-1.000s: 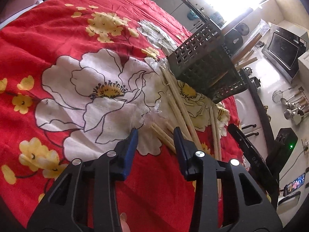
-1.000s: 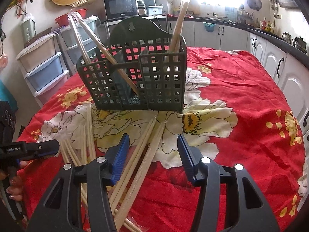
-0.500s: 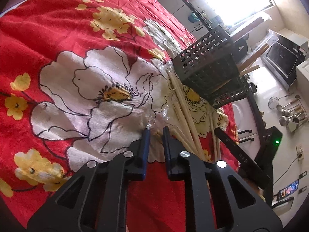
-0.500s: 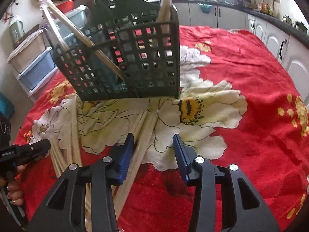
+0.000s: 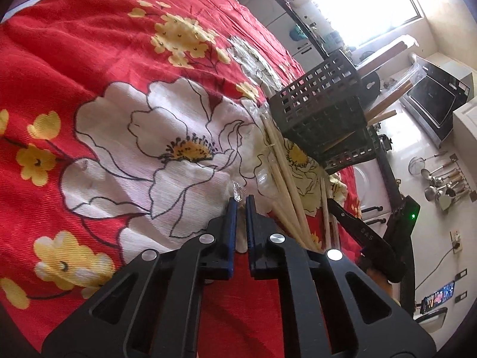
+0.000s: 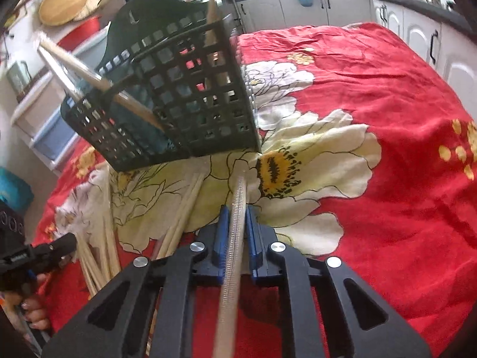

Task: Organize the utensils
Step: 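Close the left tool on a wooden chopstick while the right tool lifts its chopstick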

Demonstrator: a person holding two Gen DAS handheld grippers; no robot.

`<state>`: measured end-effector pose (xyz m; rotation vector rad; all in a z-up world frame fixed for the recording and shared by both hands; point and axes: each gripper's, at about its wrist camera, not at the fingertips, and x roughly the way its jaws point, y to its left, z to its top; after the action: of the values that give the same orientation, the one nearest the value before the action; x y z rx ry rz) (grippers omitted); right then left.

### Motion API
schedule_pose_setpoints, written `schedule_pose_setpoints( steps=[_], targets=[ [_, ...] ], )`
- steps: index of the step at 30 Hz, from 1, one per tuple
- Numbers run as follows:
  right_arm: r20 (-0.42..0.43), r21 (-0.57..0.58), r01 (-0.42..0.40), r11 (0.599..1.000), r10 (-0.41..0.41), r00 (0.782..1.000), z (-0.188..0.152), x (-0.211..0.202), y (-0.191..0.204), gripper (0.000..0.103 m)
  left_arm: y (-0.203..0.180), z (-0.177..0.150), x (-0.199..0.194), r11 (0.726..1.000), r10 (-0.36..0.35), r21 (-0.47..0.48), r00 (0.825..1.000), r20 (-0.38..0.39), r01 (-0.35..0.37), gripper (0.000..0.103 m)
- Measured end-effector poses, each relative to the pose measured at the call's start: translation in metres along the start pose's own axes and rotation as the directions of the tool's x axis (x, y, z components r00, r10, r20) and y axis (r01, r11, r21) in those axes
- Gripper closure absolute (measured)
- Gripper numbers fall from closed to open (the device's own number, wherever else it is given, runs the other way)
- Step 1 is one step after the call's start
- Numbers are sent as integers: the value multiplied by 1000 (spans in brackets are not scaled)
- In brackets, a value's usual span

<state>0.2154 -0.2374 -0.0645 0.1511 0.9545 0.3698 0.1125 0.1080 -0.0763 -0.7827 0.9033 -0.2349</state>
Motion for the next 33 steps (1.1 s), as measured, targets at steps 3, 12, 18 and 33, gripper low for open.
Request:
schedule_pose_setpoints(
  steps=[3,12,18,33],
  targets=[
    [27,13,-13,1000,13,1000,1,-9,1,97,1,2,-5,1000,5,-2,1000,23,-5,100],
    [135,-59,-57,997,64,989,6,-45,22,97,5,11,-26,1000,3,-13,996,94,-1,101],
    [219,-121,-83,989,108,970,11,-73,38,97,-1,20,-44,1000,-15,0,990,142,15,101],
    [378,-183,-163,969,223,899,30,-122,56,97,-68,37,-92,978,-146,181,962,230,105,103]
  ],
)
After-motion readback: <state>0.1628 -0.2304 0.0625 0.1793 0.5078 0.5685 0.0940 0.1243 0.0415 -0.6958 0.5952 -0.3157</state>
